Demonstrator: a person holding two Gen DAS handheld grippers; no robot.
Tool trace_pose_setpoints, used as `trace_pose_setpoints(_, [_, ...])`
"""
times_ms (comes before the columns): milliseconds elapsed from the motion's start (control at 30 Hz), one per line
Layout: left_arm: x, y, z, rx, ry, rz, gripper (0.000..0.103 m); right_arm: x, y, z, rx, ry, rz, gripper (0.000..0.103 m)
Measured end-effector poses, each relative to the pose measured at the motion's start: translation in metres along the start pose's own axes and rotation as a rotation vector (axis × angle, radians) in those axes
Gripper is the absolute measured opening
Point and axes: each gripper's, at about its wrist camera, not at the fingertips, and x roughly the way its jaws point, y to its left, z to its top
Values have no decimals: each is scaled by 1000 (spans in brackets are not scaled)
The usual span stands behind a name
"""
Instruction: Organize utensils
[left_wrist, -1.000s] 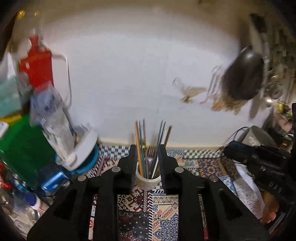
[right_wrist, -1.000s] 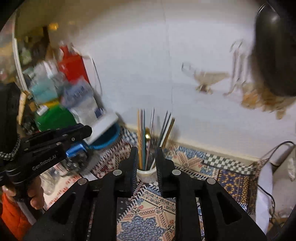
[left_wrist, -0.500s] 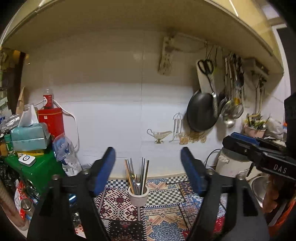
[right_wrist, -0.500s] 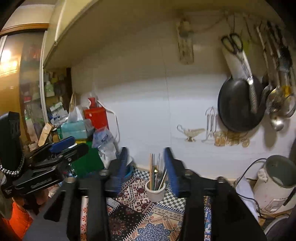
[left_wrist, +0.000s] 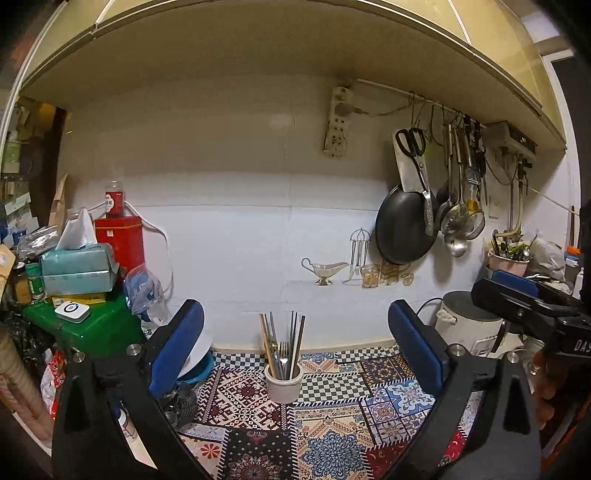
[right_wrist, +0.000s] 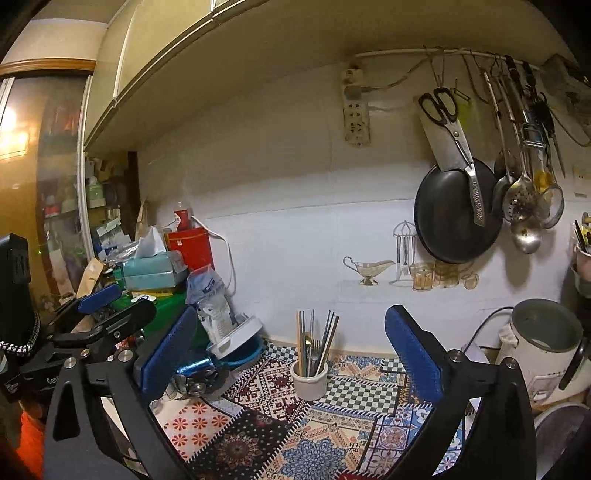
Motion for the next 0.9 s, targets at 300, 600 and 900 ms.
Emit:
trace_pose_setpoints(300, [3, 8, -4, -27, 26, 17, 101, 2, 7, -4, -8, 19, 1, 102])
trace_pose_setpoints(600, [8, 14, -6, -39, 40, 20, 101, 7, 8, -7, -13, 40, -11, 102])
trace_pose_setpoints(900, [11, 16, -7, -44, 44, 21, 102, 11, 5, -8, -3, 60, -9, 102])
